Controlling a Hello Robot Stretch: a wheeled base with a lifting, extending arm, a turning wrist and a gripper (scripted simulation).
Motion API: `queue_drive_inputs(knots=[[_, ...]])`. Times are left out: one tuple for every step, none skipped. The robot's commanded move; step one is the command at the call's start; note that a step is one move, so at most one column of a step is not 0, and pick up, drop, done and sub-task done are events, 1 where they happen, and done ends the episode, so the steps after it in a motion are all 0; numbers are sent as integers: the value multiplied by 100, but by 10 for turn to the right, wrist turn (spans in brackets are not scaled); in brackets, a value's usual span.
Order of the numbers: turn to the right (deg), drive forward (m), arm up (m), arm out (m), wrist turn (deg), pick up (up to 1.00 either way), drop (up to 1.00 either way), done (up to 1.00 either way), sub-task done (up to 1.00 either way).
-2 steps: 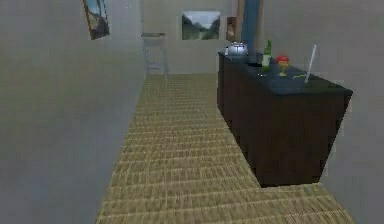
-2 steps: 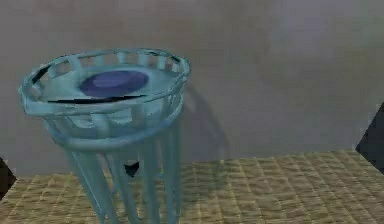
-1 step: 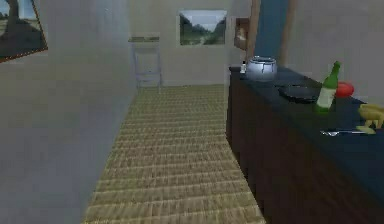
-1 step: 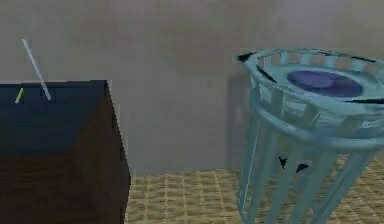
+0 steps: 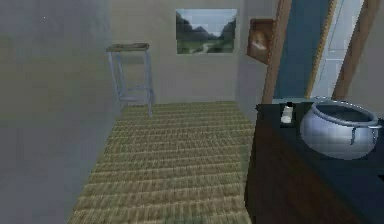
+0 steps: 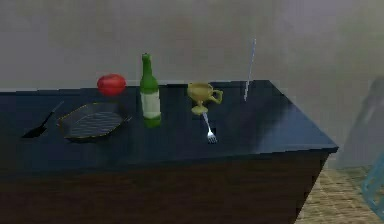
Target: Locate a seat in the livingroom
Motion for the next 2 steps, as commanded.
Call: queue_drive_inputs(knots=[[0, 100, 0, 0, 0, 0, 0, 0, 0], [-30, 0, 0, 0, 0, 0, 0, 0, 0]])
